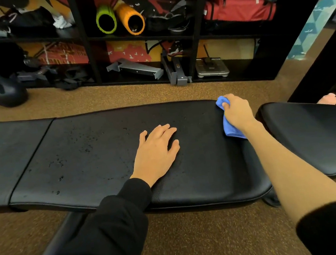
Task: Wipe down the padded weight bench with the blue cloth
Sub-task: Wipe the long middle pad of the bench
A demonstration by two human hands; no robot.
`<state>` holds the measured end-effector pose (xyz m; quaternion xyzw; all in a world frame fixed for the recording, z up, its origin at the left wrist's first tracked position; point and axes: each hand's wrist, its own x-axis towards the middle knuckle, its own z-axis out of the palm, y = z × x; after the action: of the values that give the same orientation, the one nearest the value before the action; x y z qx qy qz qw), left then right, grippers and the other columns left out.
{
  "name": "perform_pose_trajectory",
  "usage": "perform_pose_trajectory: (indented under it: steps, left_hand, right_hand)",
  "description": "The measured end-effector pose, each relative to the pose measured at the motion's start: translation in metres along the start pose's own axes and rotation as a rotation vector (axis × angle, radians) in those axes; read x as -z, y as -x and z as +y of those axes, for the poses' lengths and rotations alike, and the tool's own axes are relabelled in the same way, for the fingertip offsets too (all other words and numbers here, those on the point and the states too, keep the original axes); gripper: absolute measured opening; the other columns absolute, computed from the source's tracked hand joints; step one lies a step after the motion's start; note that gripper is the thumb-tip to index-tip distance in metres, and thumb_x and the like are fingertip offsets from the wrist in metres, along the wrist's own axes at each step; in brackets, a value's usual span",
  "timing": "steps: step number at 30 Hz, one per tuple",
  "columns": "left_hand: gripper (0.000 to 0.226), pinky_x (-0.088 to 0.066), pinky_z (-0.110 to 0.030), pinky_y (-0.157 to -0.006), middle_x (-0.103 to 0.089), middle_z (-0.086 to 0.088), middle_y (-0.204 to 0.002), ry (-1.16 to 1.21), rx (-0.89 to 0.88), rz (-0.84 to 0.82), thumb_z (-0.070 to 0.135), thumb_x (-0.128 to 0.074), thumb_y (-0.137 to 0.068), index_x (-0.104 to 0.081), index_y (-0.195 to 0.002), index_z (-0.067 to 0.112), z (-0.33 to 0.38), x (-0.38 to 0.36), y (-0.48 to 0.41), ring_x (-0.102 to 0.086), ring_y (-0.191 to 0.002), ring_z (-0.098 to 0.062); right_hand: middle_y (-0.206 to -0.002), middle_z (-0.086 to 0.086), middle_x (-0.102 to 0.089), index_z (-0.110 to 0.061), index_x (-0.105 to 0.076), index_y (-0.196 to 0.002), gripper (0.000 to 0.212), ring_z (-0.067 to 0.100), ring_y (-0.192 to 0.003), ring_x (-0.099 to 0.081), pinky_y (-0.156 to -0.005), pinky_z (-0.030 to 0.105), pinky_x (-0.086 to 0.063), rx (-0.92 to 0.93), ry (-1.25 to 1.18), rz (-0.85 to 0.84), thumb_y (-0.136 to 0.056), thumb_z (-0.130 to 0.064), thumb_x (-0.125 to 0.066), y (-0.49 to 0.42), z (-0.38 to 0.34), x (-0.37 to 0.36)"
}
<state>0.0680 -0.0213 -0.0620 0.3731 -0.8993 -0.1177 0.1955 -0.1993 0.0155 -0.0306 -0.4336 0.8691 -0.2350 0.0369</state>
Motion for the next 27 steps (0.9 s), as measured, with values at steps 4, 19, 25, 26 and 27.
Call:
perform_pose_trajectory:
  steps: [4,19,25,26,27]
  left_hand:
    - [0.043,-0.012,-0.041,-0.116,-0.039,0.009,-0.148,0.002,0.0,0.004,0.04,-0.037,-0.099,-0.043,-0.14,0.029,0.0,0.0,0.0,-0.028,-0.141,-0.009]
    - [0.044,-0.01,-0.04,-0.117,-0.037,0.009,-0.149,0.003,-0.006,0.006,0.041,-0.036,-0.099,-0.041,-0.141,0.029,-0.001,0.0,0.0,-0.026,-0.141,-0.009]
    - [0.044,-0.01,-0.039,-0.116,-0.038,0.01,-0.148,0.008,0.001,-0.002,0.04,-0.036,-0.099,-0.042,-0.141,0.029,-0.001,0.0,-0.001,-0.027,-0.141,-0.008]
    - [0.043,-0.01,-0.039,-0.116,-0.038,0.01,-0.148,0.008,0.001,-0.003,0.04,-0.036,-0.099,-0.042,-0.14,0.03,-0.001,0.0,-0.001,-0.027,-0.141,-0.007]
    - [0.043,-0.011,-0.039,-0.117,-0.038,0.011,-0.148,0.01,0.001,-0.002,0.04,-0.037,-0.098,-0.042,-0.14,0.03,-0.001,0.0,-0.001,-0.027,-0.14,-0.007]
  right_hand:
    - [-0.126,0.019,-0.055,-0.008,-0.048,-0.131,0.033,0.034,-0.113,-0.052,-0.087,0.038,-0.041,0.02,0.01,-0.005,-0.099,-0.014,-0.039,-0.001,-0.014,-0.005]
    - [-0.127,0.015,-0.058,-0.01,-0.052,-0.13,0.033,0.029,-0.117,-0.053,-0.095,0.027,-0.035,0.239,-0.038,-0.053,-0.098,-0.014,-0.046,0.037,0.012,0.008]
    - [-0.127,0.019,-0.053,-0.009,-0.047,-0.131,0.034,0.035,-0.116,-0.05,-0.092,0.04,-0.039,0.061,0.012,-0.038,-0.099,-0.015,-0.038,-0.013,-0.017,-0.013]
    - [-0.126,0.02,-0.053,-0.008,-0.047,-0.13,0.033,0.036,-0.114,-0.05,-0.091,0.041,-0.039,0.063,0.036,-0.04,-0.099,-0.015,-0.037,-0.014,-0.022,-0.016]
    - [-0.125,0.02,-0.054,-0.007,-0.047,-0.13,0.033,0.037,-0.113,-0.051,-0.09,0.041,-0.04,0.075,0.051,-0.041,-0.099,-0.015,-0.037,-0.014,-0.025,-0.017]
